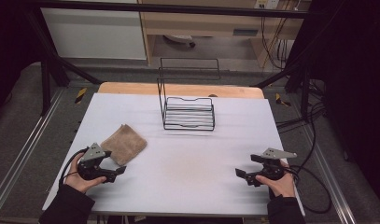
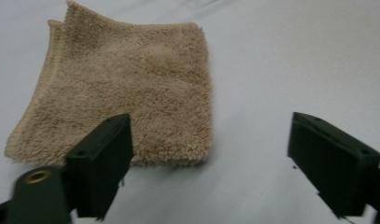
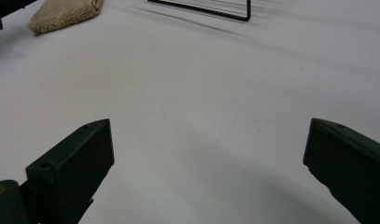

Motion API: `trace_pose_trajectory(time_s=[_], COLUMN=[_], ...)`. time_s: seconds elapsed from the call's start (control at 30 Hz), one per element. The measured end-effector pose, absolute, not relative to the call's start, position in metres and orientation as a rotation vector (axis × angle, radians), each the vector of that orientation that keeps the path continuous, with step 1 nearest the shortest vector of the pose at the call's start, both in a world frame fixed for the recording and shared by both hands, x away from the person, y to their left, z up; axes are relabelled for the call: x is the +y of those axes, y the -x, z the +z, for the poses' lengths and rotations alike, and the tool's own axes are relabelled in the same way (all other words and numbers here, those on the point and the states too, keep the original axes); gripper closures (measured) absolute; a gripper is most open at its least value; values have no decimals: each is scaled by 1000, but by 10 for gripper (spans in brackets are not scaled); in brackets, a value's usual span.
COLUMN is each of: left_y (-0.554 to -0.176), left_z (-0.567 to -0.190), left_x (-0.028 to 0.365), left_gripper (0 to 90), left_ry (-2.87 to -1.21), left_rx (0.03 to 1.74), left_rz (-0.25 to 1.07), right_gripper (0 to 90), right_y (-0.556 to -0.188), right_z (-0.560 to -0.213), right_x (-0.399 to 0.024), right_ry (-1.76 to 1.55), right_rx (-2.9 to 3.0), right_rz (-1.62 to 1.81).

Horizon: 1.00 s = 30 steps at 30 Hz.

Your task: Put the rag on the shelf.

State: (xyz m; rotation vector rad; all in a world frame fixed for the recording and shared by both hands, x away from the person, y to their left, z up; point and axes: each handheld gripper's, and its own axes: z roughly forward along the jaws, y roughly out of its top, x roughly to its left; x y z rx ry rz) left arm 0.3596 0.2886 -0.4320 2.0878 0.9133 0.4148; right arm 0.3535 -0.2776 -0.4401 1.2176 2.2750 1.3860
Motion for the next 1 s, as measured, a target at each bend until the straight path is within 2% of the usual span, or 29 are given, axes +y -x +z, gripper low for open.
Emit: trace_pose_trajectory(time_s=[0.27, 0.43, 1.0], left_y=[-366, -370, -374], left_z=[-433, -435, -442], left_x=[282, 283, 275], left_gripper=[354, 467, 713], left_ry=[-2140, -2164, -2241], left_rx=[926, 951, 940], left_rz=[431, 378, 468], right_gripper=[24, 25, 25], right_y=[-354, -353, -353], right_z=[-440, -440, -440], right_x=[-278, -278, -278], right_ry=[-1215, -1218, -1218], right_rx=[2275, 2275, 2273], right_rz=[1390, 1389, 1389])
